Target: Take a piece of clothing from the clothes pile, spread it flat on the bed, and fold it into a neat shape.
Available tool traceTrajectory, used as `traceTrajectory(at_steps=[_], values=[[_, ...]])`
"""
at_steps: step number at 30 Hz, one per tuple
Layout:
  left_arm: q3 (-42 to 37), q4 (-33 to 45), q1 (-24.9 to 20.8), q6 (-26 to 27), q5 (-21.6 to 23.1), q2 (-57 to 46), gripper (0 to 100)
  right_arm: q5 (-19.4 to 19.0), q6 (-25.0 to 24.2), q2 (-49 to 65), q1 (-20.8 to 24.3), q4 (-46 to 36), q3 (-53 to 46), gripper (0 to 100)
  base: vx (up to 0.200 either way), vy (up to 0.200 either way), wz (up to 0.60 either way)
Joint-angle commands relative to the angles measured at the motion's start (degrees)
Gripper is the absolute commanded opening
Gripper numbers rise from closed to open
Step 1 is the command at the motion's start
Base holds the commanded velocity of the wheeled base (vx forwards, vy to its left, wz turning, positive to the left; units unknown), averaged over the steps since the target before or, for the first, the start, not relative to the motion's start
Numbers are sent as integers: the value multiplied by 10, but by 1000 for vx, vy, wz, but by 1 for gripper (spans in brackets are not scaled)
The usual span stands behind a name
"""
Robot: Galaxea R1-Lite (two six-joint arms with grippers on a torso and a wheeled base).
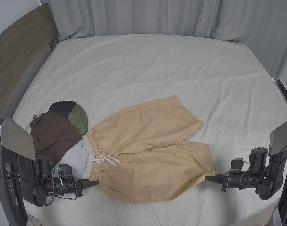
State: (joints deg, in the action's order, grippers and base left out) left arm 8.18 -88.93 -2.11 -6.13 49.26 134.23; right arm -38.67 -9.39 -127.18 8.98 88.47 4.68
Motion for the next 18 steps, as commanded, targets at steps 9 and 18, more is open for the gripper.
traceTrajectory(at_steps=[9,18], values=[[19,-1,1,-34,-3,-10,0,2,-6,15,-1,0,31,0,0,0,0],[32,-1,2,-45,-10,-10,0,3,-44,42,0,0,44,0,0,0,0]])
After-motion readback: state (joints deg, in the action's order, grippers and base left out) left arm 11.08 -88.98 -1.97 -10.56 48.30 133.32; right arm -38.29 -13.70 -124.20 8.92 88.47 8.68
